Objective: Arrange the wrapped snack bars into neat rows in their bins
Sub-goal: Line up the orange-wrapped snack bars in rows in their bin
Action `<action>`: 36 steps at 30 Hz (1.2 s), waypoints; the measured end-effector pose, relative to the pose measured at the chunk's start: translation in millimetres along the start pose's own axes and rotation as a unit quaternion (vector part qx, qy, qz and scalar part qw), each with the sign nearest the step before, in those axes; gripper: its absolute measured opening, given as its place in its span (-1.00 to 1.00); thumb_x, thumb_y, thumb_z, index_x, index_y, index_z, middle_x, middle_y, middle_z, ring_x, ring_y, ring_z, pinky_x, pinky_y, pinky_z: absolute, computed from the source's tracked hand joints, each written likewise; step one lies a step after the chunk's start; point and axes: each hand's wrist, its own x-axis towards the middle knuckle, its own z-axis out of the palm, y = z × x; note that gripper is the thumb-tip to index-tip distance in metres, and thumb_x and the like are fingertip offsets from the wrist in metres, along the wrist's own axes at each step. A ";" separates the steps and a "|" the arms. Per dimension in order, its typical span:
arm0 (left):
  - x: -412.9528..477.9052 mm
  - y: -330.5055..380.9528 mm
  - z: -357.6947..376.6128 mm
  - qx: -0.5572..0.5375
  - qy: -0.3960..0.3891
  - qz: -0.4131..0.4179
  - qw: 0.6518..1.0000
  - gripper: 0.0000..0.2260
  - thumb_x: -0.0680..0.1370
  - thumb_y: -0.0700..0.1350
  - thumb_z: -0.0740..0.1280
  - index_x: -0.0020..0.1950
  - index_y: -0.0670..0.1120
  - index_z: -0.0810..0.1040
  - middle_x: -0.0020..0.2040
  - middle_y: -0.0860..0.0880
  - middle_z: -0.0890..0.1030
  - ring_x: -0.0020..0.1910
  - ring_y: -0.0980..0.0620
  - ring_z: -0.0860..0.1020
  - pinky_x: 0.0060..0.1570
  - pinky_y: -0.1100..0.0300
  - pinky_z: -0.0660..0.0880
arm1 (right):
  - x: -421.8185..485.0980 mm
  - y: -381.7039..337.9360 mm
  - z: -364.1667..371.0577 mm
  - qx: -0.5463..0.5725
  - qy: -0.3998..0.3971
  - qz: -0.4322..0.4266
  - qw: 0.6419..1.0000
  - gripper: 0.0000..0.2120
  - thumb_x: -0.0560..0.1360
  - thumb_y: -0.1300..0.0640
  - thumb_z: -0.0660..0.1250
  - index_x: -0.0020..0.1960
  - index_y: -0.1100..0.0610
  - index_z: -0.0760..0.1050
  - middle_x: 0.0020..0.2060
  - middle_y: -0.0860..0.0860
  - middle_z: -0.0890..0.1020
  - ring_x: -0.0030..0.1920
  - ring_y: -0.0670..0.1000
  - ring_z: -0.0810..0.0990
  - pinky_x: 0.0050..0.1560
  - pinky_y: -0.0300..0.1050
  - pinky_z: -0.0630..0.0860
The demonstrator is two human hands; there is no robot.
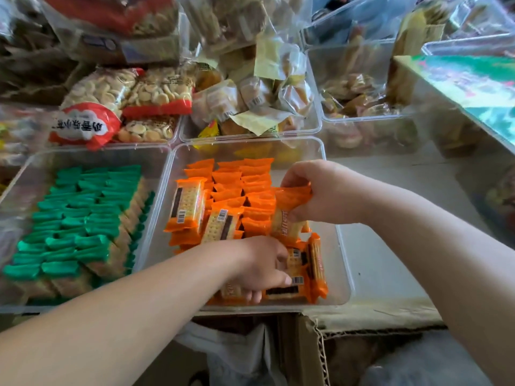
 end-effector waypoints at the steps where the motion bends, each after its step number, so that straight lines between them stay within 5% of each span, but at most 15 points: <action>1: 1.4 -0.6 1.8 0.013 0.009 0.005 1.000 -0.39 0.67 0.08 0.32 0.67 -0.01 0.18 -0.04 -0.08 0.74 -0.29 -0.01 0.72 -0.32 0.18 0.58 | -0.6 -0.3 -0.6 0.003 0.001 0.001 1.000 -0.49 0.35 0.05 0.63 0.23 -0.11 0.52 0.04 -0.14 0.59 0.02 -0.03 0.60 -0.02 -0.14 0.55; 4: 0.3 0.4 4.0 0.067 0.035 0.010 0.997 -0.47 0.64 0.10 0.39 0.57 -0.02 0.39 -0.20 -0.02 0.74 -0.27 0.11 0.71 -0.18 0.20 0.60 | -4.9 -0.4 0.4 0.006 0.005 0.004 1.000 -0.49 0.35 0.06 0.62 0.23 -0.10 0.52 0.05 -0.12 0.58 0.02 -0.02 0.59 -0.01 -0.13 0.55; 6: -1.2 1.0 4.5 0.066 0.039 0.011 0.997 -0.66 0.61 0.09 0.44 0.33 -0.02 0.59 -0.21 -0.03 0.75 -0.24 0.10 0.73 -0.01 0.17 0.61 | -6.6 -0.8 1.8 0.002 0.002 0.004 1.000 -0.49 0.35 0.06 0.62 0.23 -0.09 0.52 0.06 -0.11 0.58 0.03 -0.01 0.59 0.00 -0.13 0.55; 9: -8.7 5.0 6.4 0.028 0.057 0.012 0.998 -0.84 0.59 0.05 0.48 0.08 0.01 0.64 -0.12 -0.05 0.75 -0.31 0.09 0.72 -0.16 0.19 0.62 | -6.6 -2.0 1.9 -0.001 -0.001 0.003 1.000 -0.51 0.36 0.06 0.61 0.23 -0.09 0.52 0.06 -0.11 0.59 0.04 0.00 0.59 0.04 -0.09 0.58; 12: -33.3 -4.2 5.4 -0.020 0.151 0.047 0.987 -0.89 0.58 0.06 0.48 0.01 0.05 0.65 -0.18 0.09 0.70 -0.35 0.26 0.66 -0.25 0.30 0.55 | -6.0 -1.7 0.9 0.007 0.003 0.007 1.000 -0.50 0.38 0.07 0.60 0.25 -0.10 0.52 0.09 -0.11 0.60 0.05 0.00 0.59 0.08 -0.08 0.56; 14: -59.8 -23.1 7.4 -0.047 0.225 0.063 0.971 -0.89 0.56 0.10 0.49 0.05 0.15 0.66 -0.11 0.23 0.65 -0.20 0.38 0.59 -0.20 0.38 0.46 | -6.8 -2.9 0.9 0.011 0.000 0.013 1.000 -0.47 0.40 0.06 0.59 0.31 -0.10 0.51 0.09 -0.13 0.58 0.06 -0.01 0.58 0.07 -0.13 0.53; 16: -83.8 -46.1 15.2 -0.111 0.304 0.066 0.944 -0.91 0.55 0.12 0.47 0.04 0.20 0.66 -0.11 0.28 0.66 -0.16 0.33 0.58 -0.20 0.38 0.44 | -8.1 -5.6 3.0 0.012 -0.012 0.016 1.000 -0.48 0.41 0.04 0.58 0.33 -0.07 0.52 0.06 -0.14 0.58 0.04 -0.03 0.58 0.07 -0.15 0.52; 19: -101.4 -74.9 30.5 -0.224 0.440 0.044 0.868 -0.95 0.58 0.12 0.39 0.01 0.28 0.56 -0.18 0.23 0.66 -0.36 0.20 0.56 -0.36 0.28 0.47 | -12.3 -11.7 13.9 0.024 -0.030 0.014 0.999 -0.51 0.44 0.03 0.57 0.33 -0.07 0.53 0.02 -0.17 0.59 0.00 -0.07 0.59 0.05 -0.19 0.52; 23: -94.5 -86.3 43.0 -0.265 0.520 0.040 0.811 -0.89 0.62 0.21 0.28 0.00 0.21 0.52 -0.14 0.23 0.67 -0.21 0.17 0.65 -0.24 0.00 0.62 | -20.9 -22.1 38.5 0.026 -0.068 -0.010 0.997 -0.59 0.47 0.12 0.52 0.22 -0.19 0.48 0.04 -0.24 0.52 -0.01 -0.16 0.54 -0.07 -0.40 0.43; 28: -90.2 -87.7 46.2 -0.212 0.525 0.028 0.824 -0.72 0.59 0.33 0.13 0.01 0.18 0.47 -0.20 0.24 0.65 -0.22 0.25 0.61 -0.38 0.29 0.45 | -9.5 -32.9 62.6 0.007 -0.071 0.021 0.997 -0.56 0.47 0.09 0.52 0.21 -0.25 0.45 0.17 -0.10 0.39 0.11 -0.01 0.53 0.11 -0.21 0.46; 33: -94.1 -100.3 39.9 -0.293 0.432 0.057 0.851 -0.76 0.62 0.34 0.15 0.10 0.24 0.45 -0.08 0.19 0.70 -0.17 0.18 0.67 -0.18 -0.05 0.66 | -6.2 -38.0 88.6 -0.058 -0.058 0.052 0.995 -0.44 0.47 0.10 0.51 0.35 -0.21 0.37 0.24 -0.03 0.27 0.05 0.10 0.59 0.12 -0.05 0.59; 36: -98.9 -100.6 35.9 -0.327 0.385 0.075 0.860 -0.84 0.66 0.26 0.20 0.15 0.26 0.45 0.00 0.22 0.70 -0.07 0.16 0.68 -0.06 -0.07 0.67 | -7.7 -35.9 97.5 -0.075 -0.033 0.056 0.995 -0.37 0.42 0.09 0.54 0.34 -0.15 0.26 0.26 -0.03 0.24 -0.02 0.11 0.61 0.03 0.01 0.61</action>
